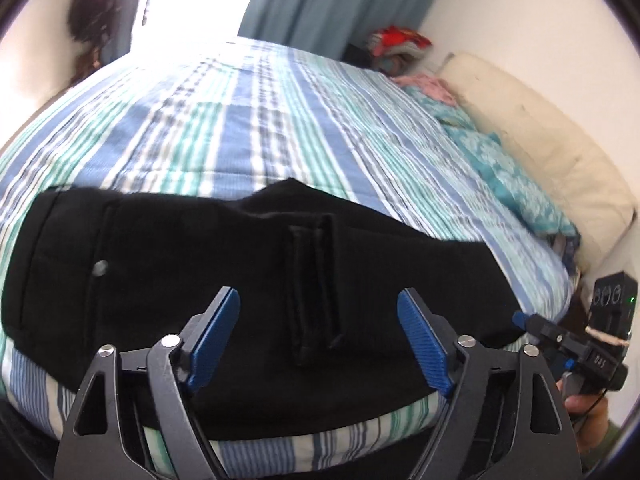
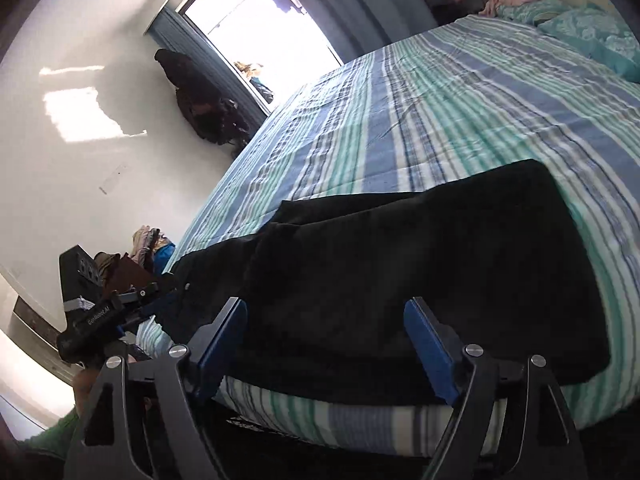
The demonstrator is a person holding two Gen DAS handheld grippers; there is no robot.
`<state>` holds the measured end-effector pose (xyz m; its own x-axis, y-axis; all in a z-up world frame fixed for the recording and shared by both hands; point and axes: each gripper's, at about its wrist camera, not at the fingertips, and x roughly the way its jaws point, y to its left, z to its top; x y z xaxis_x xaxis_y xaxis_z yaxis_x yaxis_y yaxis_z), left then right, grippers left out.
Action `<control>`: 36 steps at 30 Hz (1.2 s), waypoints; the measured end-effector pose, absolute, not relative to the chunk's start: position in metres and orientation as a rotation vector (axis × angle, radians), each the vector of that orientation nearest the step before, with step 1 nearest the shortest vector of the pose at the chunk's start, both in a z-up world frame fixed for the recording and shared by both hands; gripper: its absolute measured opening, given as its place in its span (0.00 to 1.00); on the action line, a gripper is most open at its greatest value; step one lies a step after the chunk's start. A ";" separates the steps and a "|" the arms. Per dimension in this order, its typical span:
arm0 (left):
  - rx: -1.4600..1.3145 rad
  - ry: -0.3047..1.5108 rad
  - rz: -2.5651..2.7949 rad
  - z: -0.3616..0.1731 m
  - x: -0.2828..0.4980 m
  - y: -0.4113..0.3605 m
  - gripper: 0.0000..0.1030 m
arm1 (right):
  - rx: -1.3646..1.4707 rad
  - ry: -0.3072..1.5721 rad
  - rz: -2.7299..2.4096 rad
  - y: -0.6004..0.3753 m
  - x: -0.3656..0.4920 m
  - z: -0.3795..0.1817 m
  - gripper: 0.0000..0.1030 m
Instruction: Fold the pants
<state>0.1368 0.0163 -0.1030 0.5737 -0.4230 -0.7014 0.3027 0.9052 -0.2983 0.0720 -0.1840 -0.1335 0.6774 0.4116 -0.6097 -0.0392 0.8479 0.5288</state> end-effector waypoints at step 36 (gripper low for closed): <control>0.008 0.844 -0.367 -0.115 0.154 -0.049 0.86 | 0.566 0.934 0.093 -0.247 0.086 -0.177 0.50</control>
<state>0.1540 -0.0492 -0.1153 0.6055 -0.3137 -0.7314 0.3201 0.9374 -0.1370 0.0864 -0.2473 -0.1767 0.6020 0.3142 -0.7340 0.1639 0.8511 0.4987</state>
